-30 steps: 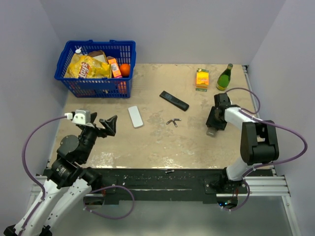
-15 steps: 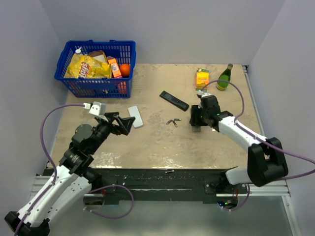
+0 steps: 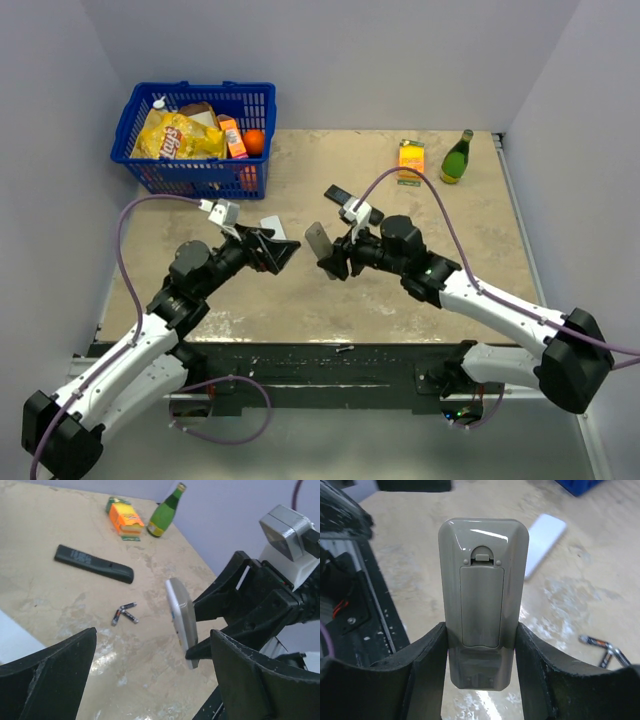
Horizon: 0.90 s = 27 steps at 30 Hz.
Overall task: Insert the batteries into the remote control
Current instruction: Pick up the remote control from the center of the board.
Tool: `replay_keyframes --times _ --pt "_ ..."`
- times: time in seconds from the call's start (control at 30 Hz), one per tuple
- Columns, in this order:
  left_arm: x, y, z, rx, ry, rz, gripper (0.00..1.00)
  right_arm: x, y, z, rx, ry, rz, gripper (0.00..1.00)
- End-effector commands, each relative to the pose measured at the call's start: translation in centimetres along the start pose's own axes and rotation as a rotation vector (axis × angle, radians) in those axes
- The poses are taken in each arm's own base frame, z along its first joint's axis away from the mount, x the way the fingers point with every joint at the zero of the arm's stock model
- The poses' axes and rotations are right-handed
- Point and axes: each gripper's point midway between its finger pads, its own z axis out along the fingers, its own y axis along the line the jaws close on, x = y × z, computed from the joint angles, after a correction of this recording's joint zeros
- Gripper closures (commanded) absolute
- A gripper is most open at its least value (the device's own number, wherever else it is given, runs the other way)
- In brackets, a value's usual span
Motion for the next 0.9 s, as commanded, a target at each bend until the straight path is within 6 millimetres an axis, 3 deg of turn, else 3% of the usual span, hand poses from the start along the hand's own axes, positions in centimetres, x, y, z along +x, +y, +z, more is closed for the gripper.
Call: replay_keyframes --times 0.0,0.13,0.27,0.4,0.5,0.87 --pt "-3.1 -5.5 -0.6 0.289 -0.093 0.212 0.00 -4.3 5.1 -0.6 -0.214 -0.165 -0.128 0.99" --pt "-3.0 -8.1 -2.4 0.439 -0.075 0.394 0.00 -5.9 7.4 -2.3 -0.298 -0.230 -0.194 0.99" --pt "-3.1 -9.0 -3.3 0.495 -0.054 0.515 0.00 -7.0 9.2 -3.8 -0.380 -0.271 -0.269 0.98" --pt "-3.0 -10.3 -3.5 0.582 -0.046 0.560 0.01 -7.0 10.4 -4.1 -0.445 -0.271 -0.349 0.96" --pt "-2.4 -12.4 -4.4 0.747 -0.019 0.595 0.04 -7.0 10.7 -3.8 -0.462 -0.262 -0.379 0.96" --pt "1.2 -12.4 -4.2 0.927 0.180 0.607 0.14 -8.1 11.4 -4.1 -0.482 -0.285 -0.460 0.96"
